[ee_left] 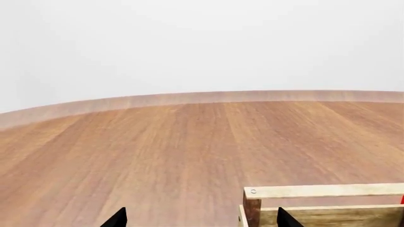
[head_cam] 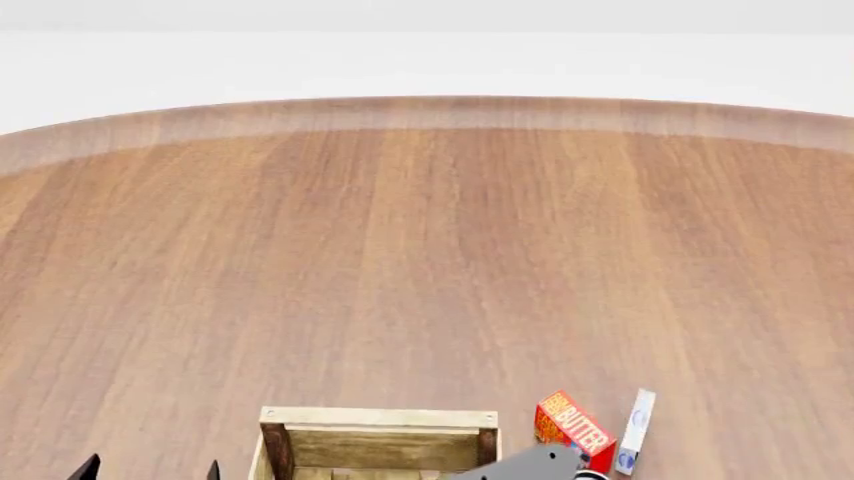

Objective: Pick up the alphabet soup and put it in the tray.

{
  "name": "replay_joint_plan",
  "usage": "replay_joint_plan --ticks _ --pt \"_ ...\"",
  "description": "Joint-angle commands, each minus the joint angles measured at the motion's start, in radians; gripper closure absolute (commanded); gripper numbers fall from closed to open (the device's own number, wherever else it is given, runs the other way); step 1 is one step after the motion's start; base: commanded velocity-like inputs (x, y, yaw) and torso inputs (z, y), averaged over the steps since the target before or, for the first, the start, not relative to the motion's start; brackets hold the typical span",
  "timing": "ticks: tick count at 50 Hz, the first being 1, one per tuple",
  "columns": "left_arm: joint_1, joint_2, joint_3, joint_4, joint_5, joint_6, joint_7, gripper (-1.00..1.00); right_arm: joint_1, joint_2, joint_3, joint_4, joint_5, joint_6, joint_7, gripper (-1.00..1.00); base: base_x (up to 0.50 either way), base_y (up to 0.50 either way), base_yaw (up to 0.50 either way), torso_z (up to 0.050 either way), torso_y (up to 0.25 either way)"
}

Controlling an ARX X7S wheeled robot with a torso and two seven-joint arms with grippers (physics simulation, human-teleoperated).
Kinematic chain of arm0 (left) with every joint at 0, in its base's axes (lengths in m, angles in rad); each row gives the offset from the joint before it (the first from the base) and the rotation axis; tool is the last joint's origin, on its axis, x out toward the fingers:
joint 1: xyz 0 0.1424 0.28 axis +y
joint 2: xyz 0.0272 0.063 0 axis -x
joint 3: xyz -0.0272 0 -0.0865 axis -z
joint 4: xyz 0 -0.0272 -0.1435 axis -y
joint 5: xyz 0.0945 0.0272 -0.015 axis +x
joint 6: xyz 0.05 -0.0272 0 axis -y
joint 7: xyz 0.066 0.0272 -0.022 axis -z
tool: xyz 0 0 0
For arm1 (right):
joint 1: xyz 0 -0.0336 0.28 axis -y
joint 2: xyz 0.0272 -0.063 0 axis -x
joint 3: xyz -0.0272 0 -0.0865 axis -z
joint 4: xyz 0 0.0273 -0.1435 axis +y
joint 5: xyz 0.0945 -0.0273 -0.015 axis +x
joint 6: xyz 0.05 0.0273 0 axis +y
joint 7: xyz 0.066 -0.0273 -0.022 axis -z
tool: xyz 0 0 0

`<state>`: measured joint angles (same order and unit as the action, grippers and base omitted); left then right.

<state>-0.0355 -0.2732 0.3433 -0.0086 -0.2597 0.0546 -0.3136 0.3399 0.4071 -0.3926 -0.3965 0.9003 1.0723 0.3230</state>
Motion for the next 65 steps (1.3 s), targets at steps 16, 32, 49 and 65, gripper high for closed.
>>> replay_joint_plan --ticks 16,32,49,65 --pt "0.001 -0.008 0.005 0.006 -0.008 0.001 -0.009 -1.00 -0.014 -0.016 -0.063 0.059 -0.060 -0.052 -0.043 1.00 0.00 0.00 0.00 0.001 0.001" --pt "-0.002 -0.010 0.009 0.004 -0.010 0.005 -0.013 -1.00 -0.019 -0.016 -0.086 0.084 -0.075 -0.073 -0.054 1.00 0.00 0.00 0.00 0.000 0.001" --pt "-0.001 -0.015 0.014 0.008 -0.015 0.004 -0.018 -1.00 -0.021 -0.021 -0.111 0.125 -0.096 -0.098 -0.070 1.00 0.00 0.00 0.00 0.001 0.001" --pt "-0.006 -0.016 0.017 0.002 -0.019 0.006 -0.020 -1.00 -0.015 -0.025 -0.130 0.165 -0.111 -0.116 -0.085 1.00 0.00 0.00 0.00 0.000 0.000"
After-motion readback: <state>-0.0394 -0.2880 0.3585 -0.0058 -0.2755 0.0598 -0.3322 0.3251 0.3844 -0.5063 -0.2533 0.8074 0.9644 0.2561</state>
